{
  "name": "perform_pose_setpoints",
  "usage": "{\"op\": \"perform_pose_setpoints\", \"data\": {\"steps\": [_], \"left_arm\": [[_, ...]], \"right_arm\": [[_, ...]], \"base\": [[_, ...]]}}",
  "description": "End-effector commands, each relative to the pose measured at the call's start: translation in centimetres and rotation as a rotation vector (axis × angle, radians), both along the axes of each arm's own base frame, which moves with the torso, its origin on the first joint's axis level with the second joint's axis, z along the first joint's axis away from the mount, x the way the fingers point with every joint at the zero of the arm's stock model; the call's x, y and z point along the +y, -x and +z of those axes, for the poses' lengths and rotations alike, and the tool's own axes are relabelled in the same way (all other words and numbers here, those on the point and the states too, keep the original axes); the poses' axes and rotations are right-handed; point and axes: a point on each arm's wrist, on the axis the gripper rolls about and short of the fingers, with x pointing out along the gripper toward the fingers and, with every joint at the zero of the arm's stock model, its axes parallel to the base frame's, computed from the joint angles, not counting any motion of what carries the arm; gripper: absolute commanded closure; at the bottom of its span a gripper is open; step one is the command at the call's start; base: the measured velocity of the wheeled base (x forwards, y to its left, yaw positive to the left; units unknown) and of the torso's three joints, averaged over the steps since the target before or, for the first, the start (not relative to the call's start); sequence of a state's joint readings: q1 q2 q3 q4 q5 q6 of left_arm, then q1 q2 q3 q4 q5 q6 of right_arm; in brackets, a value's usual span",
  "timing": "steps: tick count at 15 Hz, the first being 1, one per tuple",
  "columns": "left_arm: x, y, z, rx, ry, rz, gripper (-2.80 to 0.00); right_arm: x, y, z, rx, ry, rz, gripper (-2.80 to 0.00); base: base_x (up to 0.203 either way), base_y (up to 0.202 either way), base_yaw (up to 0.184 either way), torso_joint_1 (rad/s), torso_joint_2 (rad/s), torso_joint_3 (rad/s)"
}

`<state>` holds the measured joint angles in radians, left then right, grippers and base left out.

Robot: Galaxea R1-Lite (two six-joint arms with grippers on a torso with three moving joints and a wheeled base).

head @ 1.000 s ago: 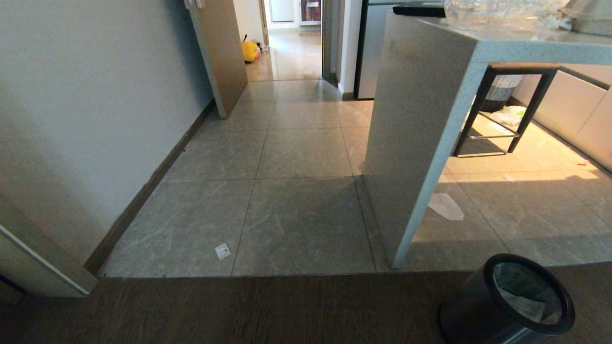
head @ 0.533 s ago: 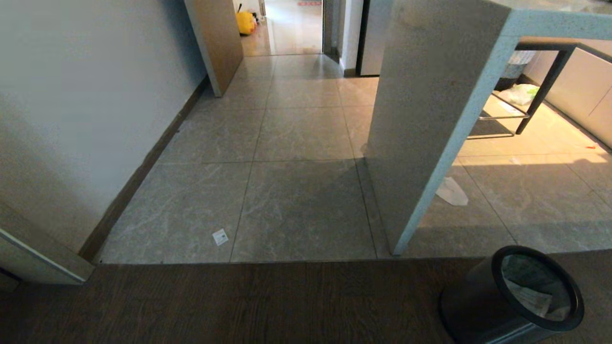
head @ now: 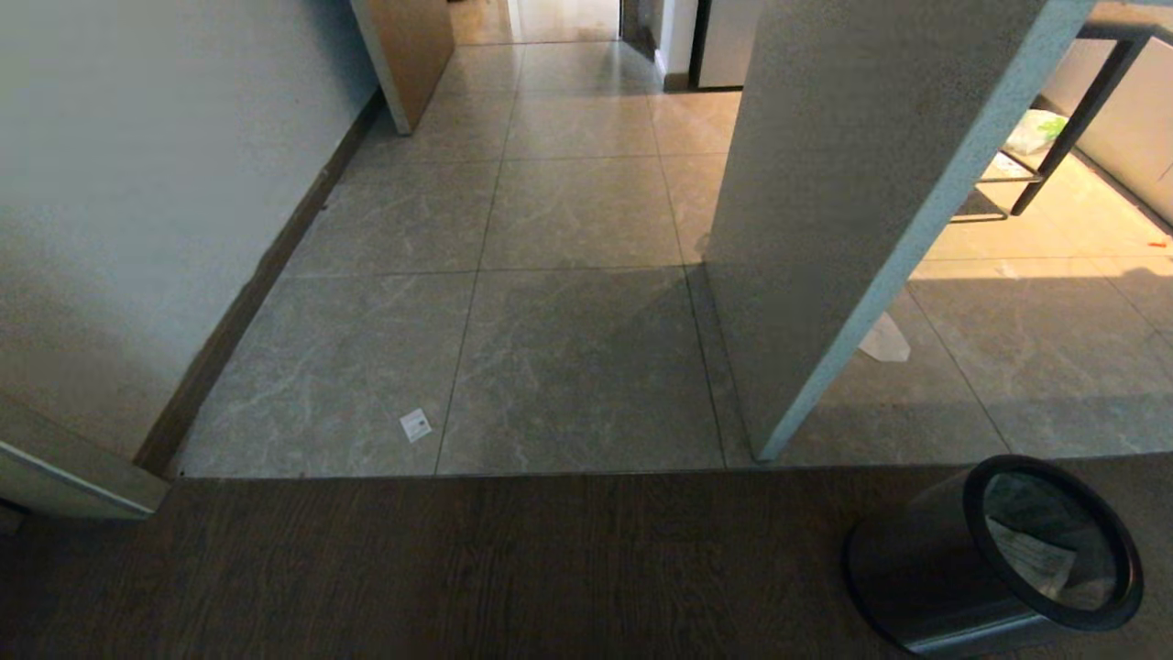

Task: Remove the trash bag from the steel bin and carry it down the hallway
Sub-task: Place the outer trash can on the ground

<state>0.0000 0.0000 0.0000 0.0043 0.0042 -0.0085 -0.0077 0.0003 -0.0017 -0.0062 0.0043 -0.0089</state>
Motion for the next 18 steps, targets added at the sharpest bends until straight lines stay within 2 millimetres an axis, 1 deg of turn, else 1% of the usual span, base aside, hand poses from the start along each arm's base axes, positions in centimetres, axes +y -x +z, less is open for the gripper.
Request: {"op": "perform_pose_setpoints", "data": {"steps": [1,10,16,17,18], "left_arm": [[0.0,0.0,0.0,0.000,0.001,0.000,0.00],[0.0,0.0,0.0,0.000,0.001,0.000,0.00],[0.0,0.0,0.0,0.000,-0.001,0.000,0.00],[0.0,0.0,0.0,0.000,-0.001,0.000,0.00],[0.0,0.0,0.0,0.000,-0.001,0.000,0.00]], "right_arm": [[0.0,0.0,0.0,-0.001,0.000,0.001,0.00],[0.0,0.0,0.0,0.000,0.003,0.003,0.00],[0.0,0.0,0.1,-0.002,-0.005,-0.001,0.00],[0.0,0.2,1.0,-0.018,-0.007,-0.001,0.00],[0.0,0.6,2.8,-0.040,-0.010,-0.008,0.00]], "base": [[0.000,0.000,0.000,0.002,0.00,-0.189],[0.000,0.000,0.000,0.001,0.00,-0.195],[0.000,0.000,0.000,0.001,0.00,-0.029],[0.000,0.000,0.000,0.000,0.00,0.000],[0.000,0.000,0.000,0.000,0.00,0.000]]}}
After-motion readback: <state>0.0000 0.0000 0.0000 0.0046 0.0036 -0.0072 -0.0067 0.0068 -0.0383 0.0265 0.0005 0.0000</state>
